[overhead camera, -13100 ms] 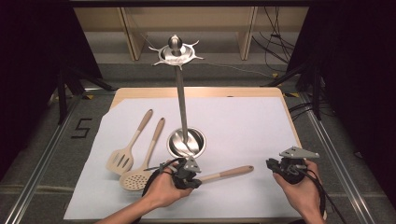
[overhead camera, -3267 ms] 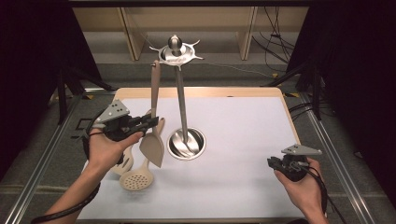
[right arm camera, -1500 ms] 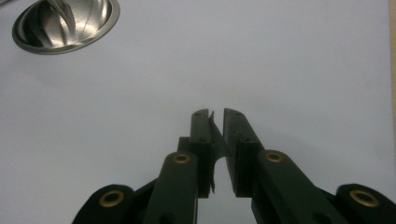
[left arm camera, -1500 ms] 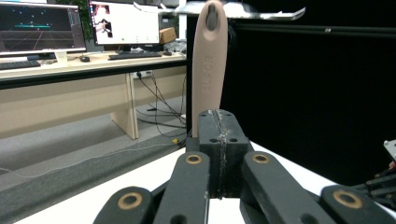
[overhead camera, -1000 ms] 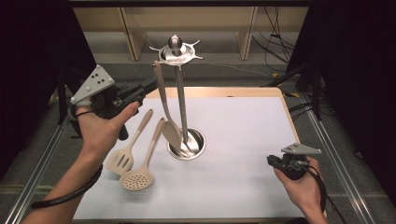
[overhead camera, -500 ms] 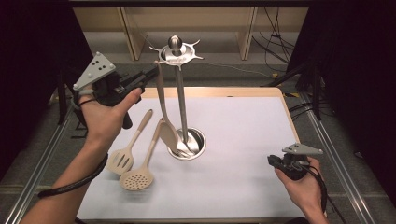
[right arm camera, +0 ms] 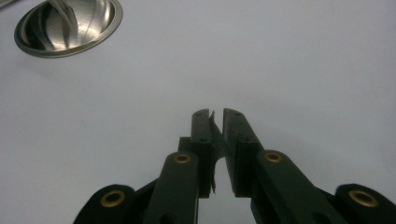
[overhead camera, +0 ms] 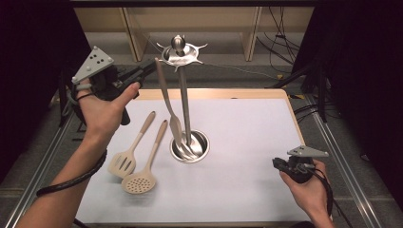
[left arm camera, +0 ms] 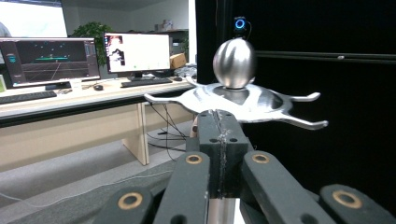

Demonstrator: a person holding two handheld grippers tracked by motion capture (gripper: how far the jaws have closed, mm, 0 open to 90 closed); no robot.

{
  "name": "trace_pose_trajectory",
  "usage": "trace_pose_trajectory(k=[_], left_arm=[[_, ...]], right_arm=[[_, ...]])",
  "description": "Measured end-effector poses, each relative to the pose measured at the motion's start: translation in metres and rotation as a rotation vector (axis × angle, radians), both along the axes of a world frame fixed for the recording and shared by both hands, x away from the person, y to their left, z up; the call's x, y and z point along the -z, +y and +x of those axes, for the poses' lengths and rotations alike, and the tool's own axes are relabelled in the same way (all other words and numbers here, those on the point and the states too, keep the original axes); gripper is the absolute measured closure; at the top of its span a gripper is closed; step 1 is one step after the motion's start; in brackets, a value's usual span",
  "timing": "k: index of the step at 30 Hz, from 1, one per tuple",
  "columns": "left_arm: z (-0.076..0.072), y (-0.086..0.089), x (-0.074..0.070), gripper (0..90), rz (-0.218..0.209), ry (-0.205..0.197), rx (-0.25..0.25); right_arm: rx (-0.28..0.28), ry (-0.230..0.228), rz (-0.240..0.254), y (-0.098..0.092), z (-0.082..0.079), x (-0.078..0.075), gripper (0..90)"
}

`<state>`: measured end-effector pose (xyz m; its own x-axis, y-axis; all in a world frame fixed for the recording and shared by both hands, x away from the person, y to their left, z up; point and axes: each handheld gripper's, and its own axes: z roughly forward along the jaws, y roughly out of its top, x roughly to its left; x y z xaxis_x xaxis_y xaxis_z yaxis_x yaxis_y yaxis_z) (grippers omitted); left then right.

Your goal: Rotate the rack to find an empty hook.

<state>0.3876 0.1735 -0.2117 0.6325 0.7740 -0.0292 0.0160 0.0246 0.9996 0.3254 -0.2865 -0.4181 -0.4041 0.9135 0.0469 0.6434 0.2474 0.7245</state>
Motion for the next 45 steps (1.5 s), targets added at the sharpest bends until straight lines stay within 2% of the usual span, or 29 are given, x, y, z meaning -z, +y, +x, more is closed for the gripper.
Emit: trace_pose_trajectory(k=[2, 3, 5, 9, 11, 13, 14, 15, 16, 17, 20, 22, 23, 24, 25, 26, 27, 29, 31, 32, 33, 34, 35, 36, 37, 40, 42, 43, 45], left_arm=[[0.005, 0.002, 0.0, 89.5, 0.002, 0.006, -0.012], [0.007, 0.002, 0.0, 89.4, -0.001, 0.008, -0.015], [0.01, 0.002, -0.001, 89.4, 0.01, 0.009, -0.026], [0.015, 0.003, -0.002, 89.2, 0.024, 0.008, -0.036], [0.014, 0.004, -0.001, 88.6, 0.022, 0.003, -0.036], [0.01, 0.007, 0.005, 83.1, 0.042, 0.004, -0.044], [0.008, 0.009, 0.008, 80.0, 0.054, 0.007, -0.048], [0.005, 0.012, 0.013, 76.8, 0.071, 0.018, -0.055], [0.003, 0.017, 0.021, 73.7, 0.084, 0.043, -0.065], [0.001, 0.021, 0.026, 70.8, 0.088, 0.065, -0.071], [-0.004, 0.04, 0.053, 65.7, 0.124, 0.144, -0.101], [-0.008, 0.054, 0.072, 64.5, 0.145, 0.2, -0.134], [-0.009, 0.06, 0.078, 63.3, 0.151, 0.223, -0.142], [-0.011, 0.067, 0.088, 62.4, 0.149, 0.261, -0.157], [-0.012, 0.076, 0.099, 61.3, 0.162, 0.315, -0.174], [-0.012, 0.081, 0.107, 59.6, 0.176, 0.346, -0.186], [-0.013, 0.088, 0.117, 59.0, 0.191, 0.382, -0.199], [-0.014, 0.105, 0.142, 56.4, 0.213, 0.482, -0.21], [-0.016, 0.119, 0.16, 54.4, 0.227, 0.546, -0.237], [-0.014, 0.128, 0.168, 53.6, 0.267, 0.537, -0.212], [-0.016, 0.131, 0.176, 53.3, 0.231, 0.568, -0.239], [-0.015, 0.137, 0.181, 52.4, 0.257, 0.563, -0.223], [-0.017, 0.139, 0.189, 51.8, 0.226, 0.61, -0.251], [-0.017, 0.144, 0.194, 51.0, 0.249, 0.624, -0.236], [-0.018, 0.146, 0.199, 50.1, 0.243, 0.634, -0.24], [-0.024, 0.146, 0.213, 49.4, 0.195, 0.732, -0.271], [-0.026, 0.149, 0.219, 49.1, 0.217, 0.762, -0.266], [-0.027, 0.149, 0.223, 49.2, 0.203, 0.777, -0.271], [-0.027, 0.151, 0.227, 49.3, 0.215, 0.818, -0.257]], right_arm=[[0.005, 0.0, 0.013, 0.001, 0.0, 0.001, 83.1], [-0.017, -0.019, -0.008, -0.001, 0.001, 0.002, 83.1], [0.007, 0.003, 0.018, 0.001, 0.0, 0.001, 83.1], [-0.013, -0.038, -0.018, -0.002, 0.001, 0.002, 83.1], [0.004, -0.006, 0.011, 0.0, 0.0, 0.001, 83.0], [0.002, -0.012, 0.003, -0.001, -0.001, 0.0, 82.9], [-0.026, -0.046, -0.019, -0.004, 0.001, 0.001, 82.7], [-0.033, -0.048, -0.023, -0.005, 0.001, 0.002, 82.6], [-0.012, -0.038, -0.007, -0.003, -0.001, 0.001, 82.5], [0.01, -0.005, 0.021, -0.002, -0.002, -0.001, 82.4], [0.014, -0.011, 0.013, -0.003, -0.002, -0.001, 82.2], [-0.025, -0.039, -0.019, -0.005, 0.0, 0.001, 82.0], [-0.009, -0.028, -0.005, -0.003, -0.001, 0.0, 81.9], [-0.013, -0.027, -0.013, -0.003, -0.001, 0.0, 81.8], [-0.012, -0.019, -0.018, -0.002, -0.002, -0.001, 81.7], [-0.016, -0.022, -0.007, -0.001, -0.001, -0.001, 81.6], [0.007, 0.005, 0.003, 0.002, -0.004, -0.002, 81.5], [-0.019, -0.021, -0.012, 0.001, -0.003, 0.0, 81.3], [0.0, -0.008, -0.003, 0.002, -0.004, -0.001, 81.2], [-0.001, -0.003, 0.0, 0.002, -0.003, -0.001, 81.2], [-0.032, -0.02, -0.017, 0.0, -0.001, 0.001, 81.1], [0.003, 0.008, -0.004, 0.003, -0.003, -0.001, 81.0], [-0.007, 0.002, -0.016, 0.002, -0.003, -0.001, 81.0], [-0.007, 0.003, -0.013, 0.003, -0.003, -0.001, 80.9], [-0.007, 0.005, -0.013, 0.003, -0.003, -0.001, 80.8], [-0.007, 0.005, -0.016, 0.003, -0.003, 0.0, 80.8], [-0.005, -0.004, -0.006, 0.003, -0.002, 0.001, 80.6], [-0.001, -0.001, -0.005, 0.003, -0.002, 0.001, 80.6], [-0.003, 0.007, -0.01, 0.003, -0.003, 0.0, 80.5]])
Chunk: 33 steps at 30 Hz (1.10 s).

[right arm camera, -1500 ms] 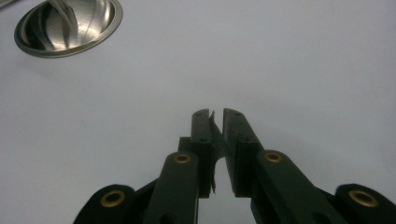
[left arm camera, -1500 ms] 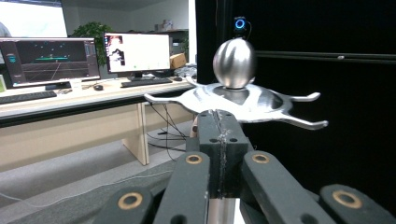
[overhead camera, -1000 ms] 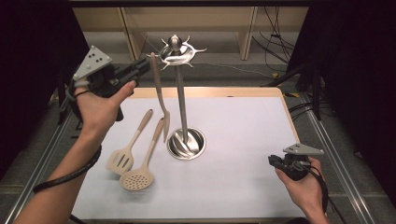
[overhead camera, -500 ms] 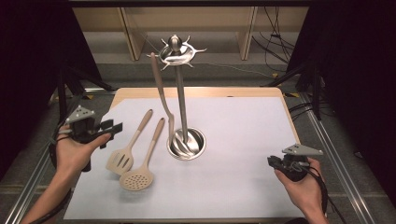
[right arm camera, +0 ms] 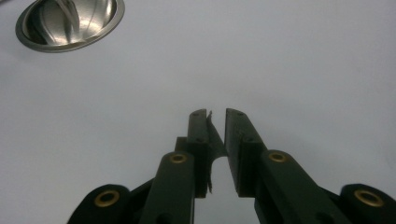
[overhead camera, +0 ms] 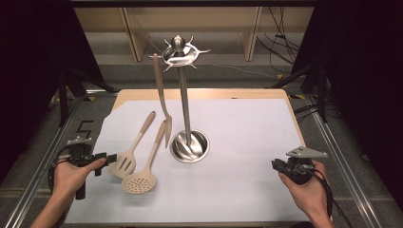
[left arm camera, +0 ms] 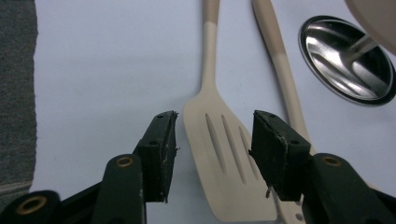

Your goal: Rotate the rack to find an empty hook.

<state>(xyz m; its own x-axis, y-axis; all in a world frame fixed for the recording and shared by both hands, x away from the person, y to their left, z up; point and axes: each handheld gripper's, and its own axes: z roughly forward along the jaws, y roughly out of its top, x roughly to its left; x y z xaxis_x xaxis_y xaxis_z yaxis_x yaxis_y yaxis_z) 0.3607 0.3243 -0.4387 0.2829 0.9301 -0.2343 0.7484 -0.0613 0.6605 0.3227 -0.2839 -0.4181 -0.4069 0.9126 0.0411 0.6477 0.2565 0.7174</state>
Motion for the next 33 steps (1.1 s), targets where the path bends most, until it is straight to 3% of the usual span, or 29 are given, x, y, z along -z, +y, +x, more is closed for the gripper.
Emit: trace_pose_trajectory(k=[1, 3, 7, 14, 17, 18, 21, 23, 24, 26, 28, 29, 30, 32, 33], left_arm=[[0.0, 0.0, 0.002, 49.3, -0.007, 0.009, -0.003], [0.001, -0.001, 0.008, 49.5, -0.023, -0.01, 0.0], [0.003, -0.003, 0.01, 50.3, -0.029, 0.046, 0.014], [0.008, -0.006, 0.014, 51.5, -0.046, 0.06, -0.007], [0.01, -0.002, 0.017, 51.7, -0.031, 0.086, -0.013], [0.011, -0.002, 0.017, 51.7, -0.035, 0.091, -0.015], [0.011, -0.002, 0.022, 52.7, -0.063, 0.117, -0.023], [0.009, -0.004, 0.023, 53.5, -0.079, 0.162, -0.043], [0.009, -0.005, 0.025, 54.3, -0.084, 0.17, -0.036], [0.009, -0.004, 0.026, 57.5, -0.111, 0.182, -0.051], [0.009, -0.004, 0.025, 63.1, -0.134, 0.192, -0.056], [0.009, -0.004, 0.025, 63.9, -0.131, 0.193, -0.058], [0.009, -0.004, 0.024, 64.9, -0.138, 0.198, -0.064], [0.009, -0.001, 0.021, 68.7, -0.213, 0.212, -0.076], [0.009, -0.001, 0.02, 71.4, -0.235, 0.21, -0.083]], right_arm=[[0.001, 0.0, 0.0, 0.0, 0.0, 0.0, 80.5], [0.003, 0.003, 0.0, 0.001, 0.0, 0.0, 80.4], [-0.001, 0.0, -0.001, 0.001, 0.0, 0.0, 80.2], [0.0, 0.016, 0.008, 0.002, 0.0, 0.0, 80.2], [-0.022, -0.017, -0.018, -0.001, 0.001, 0.001, 80.1], [-0.001, 0.012, 0.001, 0.001, 0.0, 0.0, 80.1], [-0.017, -0.002, -0.011, -0.002, 0.001, 0.001, 80.0], [-0.02, -0.002, -0.014, -0.002, 0.002, 0.001, 80.0], [-0.033, -0.017, -0.026, -0.002, 0.003, 0.001, 80.0], [-0.02, -0.003, 0.001, 0.0, 0.001, 0.0, 80.0], [-0.037, -0.026, -0.027, -0.002, 0.003, 0.0, 80.0], [-0.003, 0.013, 0.006, 0.001, 0.0, 0.0, 80.0], [-0.001, 0.017, 0.002, 0.001, 0.0, 0.0, 80.0], [-0.02, -0.005, -0.016, -0.001, 0.001, 0.001, 79.9], [0.002, 0.003, -0.004, 0.001, 0.0, 0.0, 80.0]])
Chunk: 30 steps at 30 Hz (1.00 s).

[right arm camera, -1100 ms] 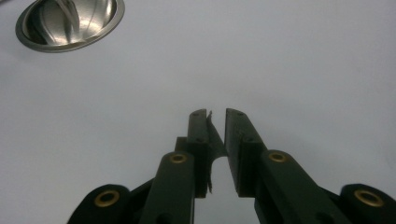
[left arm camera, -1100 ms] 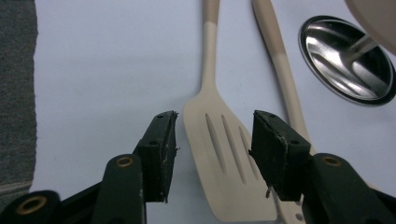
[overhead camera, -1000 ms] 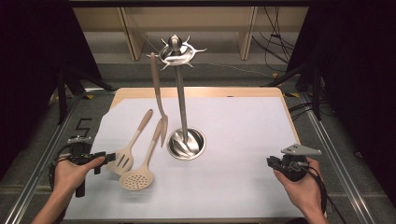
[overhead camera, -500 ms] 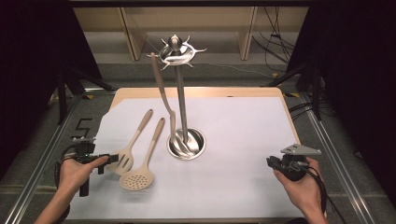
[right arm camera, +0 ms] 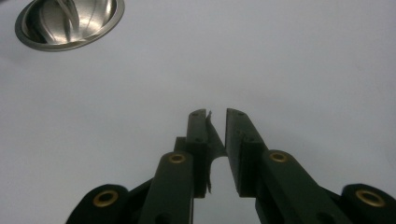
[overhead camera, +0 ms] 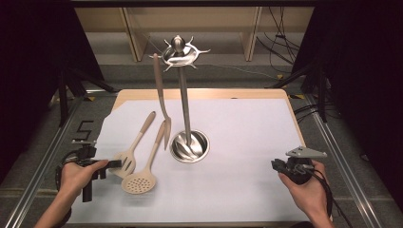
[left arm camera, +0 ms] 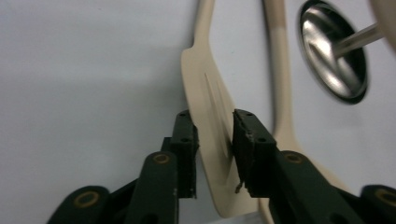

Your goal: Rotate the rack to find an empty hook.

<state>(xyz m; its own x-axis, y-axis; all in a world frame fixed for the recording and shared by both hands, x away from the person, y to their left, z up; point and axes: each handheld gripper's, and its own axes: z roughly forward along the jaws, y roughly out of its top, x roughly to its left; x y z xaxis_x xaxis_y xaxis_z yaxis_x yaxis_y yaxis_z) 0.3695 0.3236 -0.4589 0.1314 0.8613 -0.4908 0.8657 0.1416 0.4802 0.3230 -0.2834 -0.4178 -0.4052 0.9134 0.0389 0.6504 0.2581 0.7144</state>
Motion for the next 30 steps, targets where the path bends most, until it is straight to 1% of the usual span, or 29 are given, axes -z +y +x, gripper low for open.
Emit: trace_pose_trajectory(k=[1, 2, 3, 4, 5, 6, 7, 8, 9, 10, 11, 12, 13, 14, 15, 16, 18, 19, 20, 21, 22, 23, 24, 25, 26, 27, 28, 29, 30], left_arm=[[-0.001, 0.002, -0.002, 74.2, -0.053, 0.0, -0.009], [-0.001, 0.002, -0.003, 78.1, -0.073, -0.006, -0.018], [-0.002, 0.002, -0.005, 79.2, -0.054, -0.01, -0.011], [-0.003, 0.004, -0.007, 79.5, -0.036, -0.006, -0.007], [-0.004, 0.006, -0.007, 80.0, -0.032, -0.006, -0.004], [-0.006, 0.009, -0.008, 80.5, -0.029, -0.006, -0.007], [-0.008, 0.011, -0.008, 81.3, -0.031, -0.012, -0.015], [-0.011, 0.014, -0.008, 82.0, -0.032, -0.01, -0.019], [-0.015, 0.017, -0.008, 82.7, -0.044, -0.015, -0.023], [-0.017, 0.02, -0.008, 83.6, -0.037, -0.011, -0.012], [-0.021, 0.021, -0.009, 84.5, -0.055, -0.011, -0.008], [-0.026, 0.022, -0.009, 85.0, -0.053, -0.012, -0.004], [-0.029, 0.023, -0.01, 84.9, -0.052, -0.007, 0.003], [-0.034, 0.024, -0.011, 84.9, -0.045, -0.005, -0.004], [-0.037, 0.024, -0.01, 84.9, -0.048, -0.011, -0.008], [-0.041, 0.027, -0.011, 85.0, -0.036, 0.002, 0.004], [-0.05, 0.03, -0.012, 85.0, -0.038, 0.004, -0.004], [-0.054, 0.031, -0.011, 85.0, -0.043, -0.002, -0.013], [-0.056, 0.032, -0.011, 85.0, -0.045, 0.006, -0.016], [-0.061, 0.033, -0.01, 84.9, -0.056, 0.003, -0.024], [-0.064, 0.034, -0.01, 84.9, -0.054, 0.01, -0.03], [-0.066, 0.034, -0.01, 84.8, -0.059, 0.004, -0.039], [-0.069, 0.035, -0.009, 84.6, -0.049, 0.002, -0.027], [-0.07, 0.034, -0.009, 84.0, -0.05, -0.003, -0.031], [-0.072, 0.034, -0.011, 83.1, -0.021, 0.016, -0.013], [-0.072, 0.033, -0.011, 81.0, -0.008, 0.017, -0.009], [-0.072, 0.031, -0.011, 77.4, 0.008, 0.001, -0.02], [-0.072, 0.033, -0.012, 71.1, 0.078, 0.005, 0.002], [-0.071, 0.032, -0.012, 65.5, 0.119, -0.001, 0.011]], right_arm=[[0.001, -0.01, 0.009, 0.0, 0.0, 0.001, 79.9], [-0.018, -0.019, -0.022, -0.002, 0.001, 0.0, 79.9], [-0.001, -0.002, 0.007, 0.0, 0.0, 0.0, 79.9], [-0.037, -0.033, -0.017, -0.002, 0.003, 0.002, 79.9], [-0.037, -0.027, -0.024, -0.002, 0.003, 0.001, 79.9], [-0.01, -0.006, -0.022, -0.001, 0.001, 0.0, 79.9], [-0.014, -0.007, -0.026, -0.001, 0.001, 0.0, 79.9], [-0.031, -0.027, -0.056, -0.003, 0.002, 0.002, 79.9], [-0.041, -0.025, -0.056, -0.004, 0.002, 0.002, 79.9], [-0.011, 0.018, -0.02, 0.0, 0.0, 0.001, 79.9], [-0.051, -0.031, -0.046, -0.003, 0.003, 0.002, 79.9], [-0.052, -0.037, -0.044, -0.003, 0.003, 0.002, 79.9], [-0.035, -0.034, -0.035, -0.001, 0.003, 0.002, 79.9], [-0.041, -0.038, -0.035, -0.002, 0.003, 0.002, 79.9], [-0.033, -0.032, -0.034, -0.001, 0.003, 0.001, 79.9], [-0.034, -0.032, -0.035, -0.001, 0.003, 0.001, 79.9], [-0.03, -0.015, -0.02, 0.0, 0.002, 0.001, 79.9], [-0.026, -0.011, -0.019, 0.0, 0.002, 0.001, 79.9], [-0.043, -0.028, -0.024, -0.001, 0.003, 0.001, 79.9], [-0.042, -0.026, -0.023, 0.0, 0.003, 0.001, 79.9], [-0.042, -0.026, -0.023, 0.0, 0.003, 0.001, 79.9], [-0.044, -0.025, -0.023, -0.001, 0.003, 0.001, 79.9], [-0.042, -0.025, -0.022, 0.0, 0.003, 0.001, 79.9], [-0.039, -0.025, -0.023, 0.0, 0.003, 0.001, 79.9], [-0.021, -0.01, -0.019, 0.001, 0.002, 0.001, 79.9], [-0.021, -0.012, -0.022, 0.001, 0.002, 0.001, 79.8], [-0.022, -0.012, -0.022, 0.001, 0.002, 0.001, 79.7], [-0.039, -0.026, -0.032, 0.0, 0.003, 0.002, 79.6], [-0.039, -0.025, -0.032, 0.0, 0.003, 0.002, 79.6]])
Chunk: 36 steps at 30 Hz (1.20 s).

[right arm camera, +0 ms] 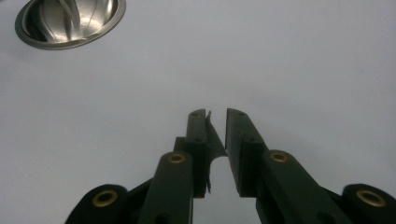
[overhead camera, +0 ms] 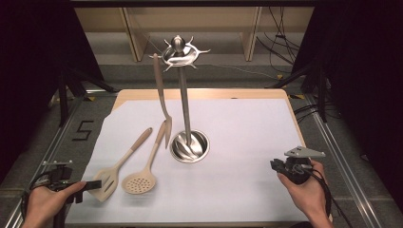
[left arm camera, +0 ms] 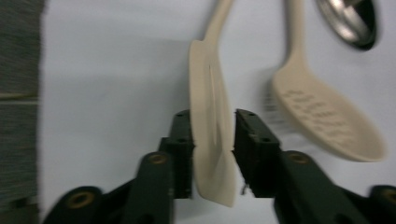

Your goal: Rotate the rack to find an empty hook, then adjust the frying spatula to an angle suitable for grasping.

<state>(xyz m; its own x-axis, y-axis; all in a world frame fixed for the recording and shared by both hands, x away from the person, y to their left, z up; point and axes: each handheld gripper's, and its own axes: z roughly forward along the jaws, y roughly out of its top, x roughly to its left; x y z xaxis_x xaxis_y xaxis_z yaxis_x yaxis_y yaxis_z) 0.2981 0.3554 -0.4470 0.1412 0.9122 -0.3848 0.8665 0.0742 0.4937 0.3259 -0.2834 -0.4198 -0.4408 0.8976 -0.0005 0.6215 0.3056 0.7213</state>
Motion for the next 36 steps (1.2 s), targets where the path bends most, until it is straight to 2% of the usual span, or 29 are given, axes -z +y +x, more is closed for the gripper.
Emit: trace_pose_trajectory(k=[1, 3, 5, 6, 9, 10, 12, 13, 14, 15, 16, 17, 18, 19, 20, 22, 23, 24, 26, 27, 28, 29, 30, 31, 32, 33, 36], left_arm=[[0.001, -0.001, -0.001, 62.4, 0.043, -0.009, 0.008], [0.003, -0.004, -0.004, 55.9, 0.118, -0.055, 0.012], [0.005, -0.004, -0.01, 53.0, 0.174, -0.098, 0.029], [0.005, -0.007, -0.015, 51.4, 0.197, -0.123, 0.015], [0.011, -0.012, -0.027, 49.2, 0.254, -0.184, 0.057], [0.013, -0.014, -0.029, 49.2, 0.263, -0.189, 0.069], [0.02, -0.022, -0.031, 49.4, 0.249, -0.201, 0.126], [0.023, -0.025, -0.03, 49.3, 0.238, -0.205, 0.145], [0.026, -0.027, -0.032, 49.2, 0.248, -0.172, 0.174], [0.029, -0.033, -0.029, 49.3, 0.244, -0.193, 0.172], [0.031, -0.036, -0.029, 49.4, 0.254, -0.191, 0.199], [0.034, -0.039, -0.028, 49.6, 0.252, -0.183, 0.22], [0.038, -0.043, -0.027, 50.0, 0.261, -0.181, 0.237], [0.041, -0.044, -0.027, 50.4, 0.276, -0.171, 0.262], [0.044, -0.048, -0.025, 50.6, 0.285, -0.187, 0.258], [0.053, -0.052, -0.025, 51.2, 0.327, -0.182, 0.306], [0.057, -0.055, -0.025, 51.6, 0.327, -0.186, 0.306], [0.061, -0.057, -0.025, 52.1, 0.337, -0.186, 0.32], [0.069, -0.063, -0.026, 53.4, 0.361, -0.188, 0.336], [0.074, -0.066, -0.025, 54.5, 0.368, -0.19, 0.342], [0.077, -0.069, -0.025, 55.6, 0.374, -0.192, 0.346], [0.081, -0.073, -0.024, 57.1, 0.388, -0.195, 0.36], [0.083, -0.074, -0.024, 58.4, 0.402, -0.184, 0.372], [0.085, -0.077, -0.023, 58.6, 0.401, -0.195, 0.378], [0.087, -0.082, -0.02, 58.9, 0.393, -0.206, 0.353], [0.088, -0.084, -0.02, 59.7, 0.402, -0.209, 0.361], [0.091, -0.089, -0.018, 61.7, 0.412, -0.213, 0.375]], right_arm=[[0.0, -0.007, 0.01, 0.0, 0.0, 0.001, 79.4], [0.0, 0.018, 0.024, 0.0, 0.0, -0.001, 79.3], [0.018, 0.015, 0.013, 0.001, -0.001, -0.001, 79.0], [0.019, 0.01, 0.009, 0.001, -0.001, -0.001, 79.0], [0.019, 0.012, 0.009, 0.001, -0.001, -0.001, 78.9], [0.007, 0.002, -0.003, -0.001, 0.0, 0.0, 78.8], [-0.003, 0.01, -0.013, -0.002, 0.0, 0.0, 78.9], [0.02, 0.018, 0.012, 0.0, -0.001, -0.001, 78.9], [-0.012, 0.003, 0.005, -0.002, 0.001, 0.0, 78.9], [-0.028, -0.011, -0.01, -0.003, 0.001, 0.001, 78.9], [0.02, 0.018, 0.017, -0.001, -0.002, -0.001, 79.0], [0.038, 0.034, 0.029, 0.0, -0.003, -0.002, 79.0], [0.006, 0.002, 0.012, -0.003, 0.0, 0.0, 79.0], [0.007, 0.0, 0.0, -0.004, 0.0, 0.001, 79.1], [0.022, 0.013, 0.013, -0.003, 0.0, 0.0, 79.2], [0.008, 0.016, 0.017, -0.004, 0.001, 0.002, 79.2], [0.004, 0.017, 0.0, -0.005, 0.002, 0.002, 79.3], [0.026, 0.033, 0.016, -0.003, 0.001, 0.002, 79.3], [0.014, 0.031, 0.016, -0.003, 0.003, 0.003, 79.3], [0.029, 0.042, 0.023, -0.002, 0.002, 0.002, 79.4], [0.01, 0.032, 0.0, -0.003, 0.003, 0.002, 79.4], [0.022, 0.033, 0.02, -0.001, 0.003, 0.002, 79.4], [0.01, 0.016, 0.029, -0.001, 0.003, 0.002, 79.4], [0.012, 0.011, 0.014, -0.001, 0.002, 0.0, 79.5], [0.027, 0.034, 0.02, 0.0, 0.001, -0.001, 79.5], [-0.014, -0.009, -0.022, -0.004, 0.003, 0.0, 79.5], [-0.007, -0.007, -0.01, -0.003, 0.004, -0.001, 79.4]])
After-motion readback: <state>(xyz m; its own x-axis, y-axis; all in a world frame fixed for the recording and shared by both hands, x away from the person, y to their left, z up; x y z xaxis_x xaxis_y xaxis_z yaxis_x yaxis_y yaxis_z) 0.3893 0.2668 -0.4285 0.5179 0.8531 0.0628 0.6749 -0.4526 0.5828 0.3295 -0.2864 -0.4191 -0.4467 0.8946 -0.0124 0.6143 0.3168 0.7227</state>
